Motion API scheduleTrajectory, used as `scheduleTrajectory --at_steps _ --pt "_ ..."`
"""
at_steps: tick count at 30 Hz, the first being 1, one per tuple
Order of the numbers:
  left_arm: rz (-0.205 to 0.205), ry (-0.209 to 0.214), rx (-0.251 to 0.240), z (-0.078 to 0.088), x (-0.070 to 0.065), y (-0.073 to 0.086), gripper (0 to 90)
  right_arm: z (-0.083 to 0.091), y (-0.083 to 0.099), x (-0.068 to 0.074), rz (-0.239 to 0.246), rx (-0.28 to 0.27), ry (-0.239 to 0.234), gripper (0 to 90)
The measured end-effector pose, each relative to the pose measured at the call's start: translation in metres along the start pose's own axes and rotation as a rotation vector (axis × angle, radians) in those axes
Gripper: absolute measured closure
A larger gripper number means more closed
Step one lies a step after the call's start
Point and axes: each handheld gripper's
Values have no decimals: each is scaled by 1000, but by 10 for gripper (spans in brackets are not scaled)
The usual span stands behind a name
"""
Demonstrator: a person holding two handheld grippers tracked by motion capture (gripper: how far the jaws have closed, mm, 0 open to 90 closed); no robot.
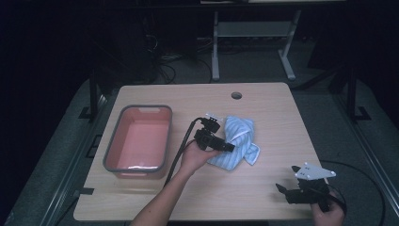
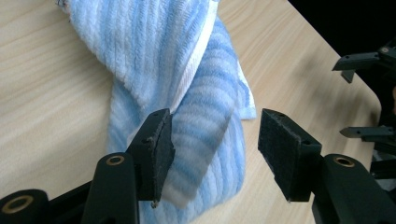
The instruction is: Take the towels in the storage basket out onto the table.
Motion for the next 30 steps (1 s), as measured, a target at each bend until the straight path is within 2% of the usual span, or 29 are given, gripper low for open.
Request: scheduleTrajectory --at_steps 3,6,12,17,27,30 --pt "1 -2 0 4 1 4 432 0 0 0 -1 1 1 139" --pt "-19 -17 -6 8 1 8 439 0 0 0 -1 1 2 139" --pt "-20 -4 -21 13 0 16 427 0 1 -1 -7 3 4 139" --pt "-48 -21 -22 18 -4 23 419 0 1 -1 -9 4 4 139" --pt "-35 7 -39 25 -2 36 395 -1 4 -3 -22 10 6 139" --pt "-29 18 -57 30 -2 42 389 -2 4 -2 -23 17 5 139"
Point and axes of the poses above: each handheld gripper's, and its own axes: z roughly backward along the jaws, y roughly out of its underside, x roughly to its left, and after that the axes turned 1 degree about x, right-handed
